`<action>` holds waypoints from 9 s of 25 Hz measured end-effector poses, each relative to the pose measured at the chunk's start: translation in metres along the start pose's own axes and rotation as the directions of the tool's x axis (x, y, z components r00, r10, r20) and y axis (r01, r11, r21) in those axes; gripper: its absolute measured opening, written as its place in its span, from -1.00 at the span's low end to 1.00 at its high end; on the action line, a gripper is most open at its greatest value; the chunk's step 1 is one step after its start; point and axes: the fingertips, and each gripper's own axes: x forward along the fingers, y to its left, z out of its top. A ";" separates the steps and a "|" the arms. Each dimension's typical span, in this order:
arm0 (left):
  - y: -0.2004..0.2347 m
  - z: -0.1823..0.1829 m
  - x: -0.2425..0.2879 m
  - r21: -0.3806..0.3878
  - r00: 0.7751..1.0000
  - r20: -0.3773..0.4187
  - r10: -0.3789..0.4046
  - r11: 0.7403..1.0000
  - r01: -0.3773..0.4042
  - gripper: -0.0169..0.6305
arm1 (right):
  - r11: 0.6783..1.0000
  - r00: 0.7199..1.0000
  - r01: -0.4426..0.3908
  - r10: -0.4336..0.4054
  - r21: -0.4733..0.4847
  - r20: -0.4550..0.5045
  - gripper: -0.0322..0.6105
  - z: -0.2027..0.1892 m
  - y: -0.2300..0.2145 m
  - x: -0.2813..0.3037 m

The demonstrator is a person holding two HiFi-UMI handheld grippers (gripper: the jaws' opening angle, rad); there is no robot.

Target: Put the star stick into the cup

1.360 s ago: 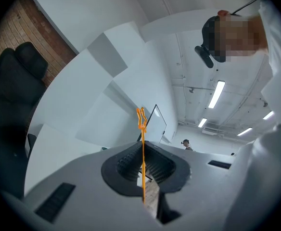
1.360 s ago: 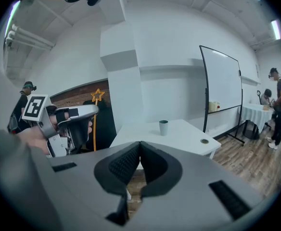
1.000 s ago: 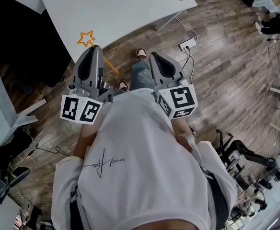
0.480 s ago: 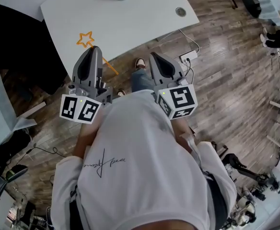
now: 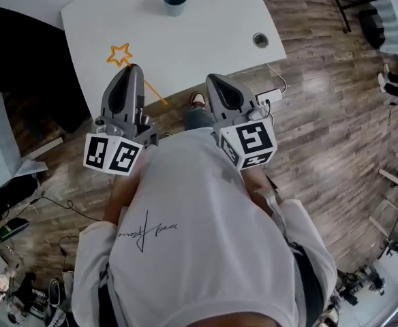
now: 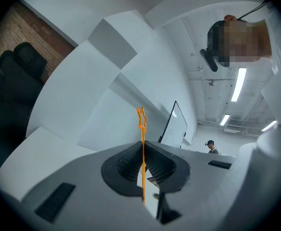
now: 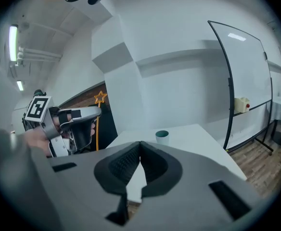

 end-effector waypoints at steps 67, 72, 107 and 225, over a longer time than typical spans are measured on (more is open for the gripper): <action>0.057 0.054 0.201 0.111 0.997 0.071 0.018 0.993 -0.025 -0.90 | 0.990 0.985 -0.133 0.137 0.045 -0.105 -0.87 0.026 -0.102 0.130; 0.063 0.051 0.202 0.105 0.997 0.077 0.013 0.994 -0.021 -0.90 | 0.991 0.985 -0.124 0.129 0.049 -0.115 -0.87 0.019 -0.099 0.130; 0.107 0.030 0.261 0.096 0.997 0.072 0.019 0.995 -0.026 -0.90 | 0.992 0.977 -0.087 0.103 0.095 -0.186 -0.87 0.004 -0.110 0.160; 0.173 -0.112 0.276 0.107 0.978 -0.175 0.112 0.990 -0.094 -0.90 | 0.979 0.965 0.008 0.046 0.202 -0.258 -0.87 -0.030 -0.123 0.165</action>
